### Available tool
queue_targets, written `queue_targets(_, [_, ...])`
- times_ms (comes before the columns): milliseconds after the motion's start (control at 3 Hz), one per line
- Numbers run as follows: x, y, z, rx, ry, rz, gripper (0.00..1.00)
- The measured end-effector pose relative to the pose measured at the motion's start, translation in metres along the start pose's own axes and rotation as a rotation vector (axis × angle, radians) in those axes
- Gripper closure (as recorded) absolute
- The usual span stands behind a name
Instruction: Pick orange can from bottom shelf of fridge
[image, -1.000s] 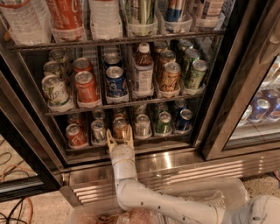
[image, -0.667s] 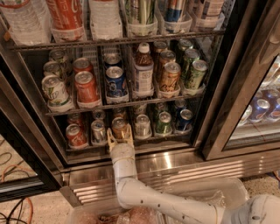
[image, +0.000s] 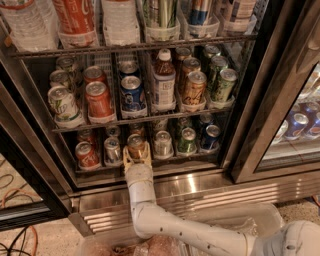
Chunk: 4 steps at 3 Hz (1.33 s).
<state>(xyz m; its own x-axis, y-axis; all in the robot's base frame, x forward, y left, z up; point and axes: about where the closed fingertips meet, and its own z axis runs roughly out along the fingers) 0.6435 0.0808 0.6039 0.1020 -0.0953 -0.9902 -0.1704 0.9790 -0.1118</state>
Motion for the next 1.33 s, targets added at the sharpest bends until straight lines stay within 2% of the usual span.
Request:
queue_targets(333, [0.001,0.0,0.0,0.0,0.005,0.001,1.0])
queue_targets(667, [-0.004,-0.003,-0.005,-0.006,0.0,0.009,1.0])
queue_targets(1000, [-0.028,-0.013,-0.013,0.002,-0.044,-0.002,1.0])
queue_targets(1333, [-0.075,-0.027,-0.027,0.001,-0.145,-0.015,1.0])
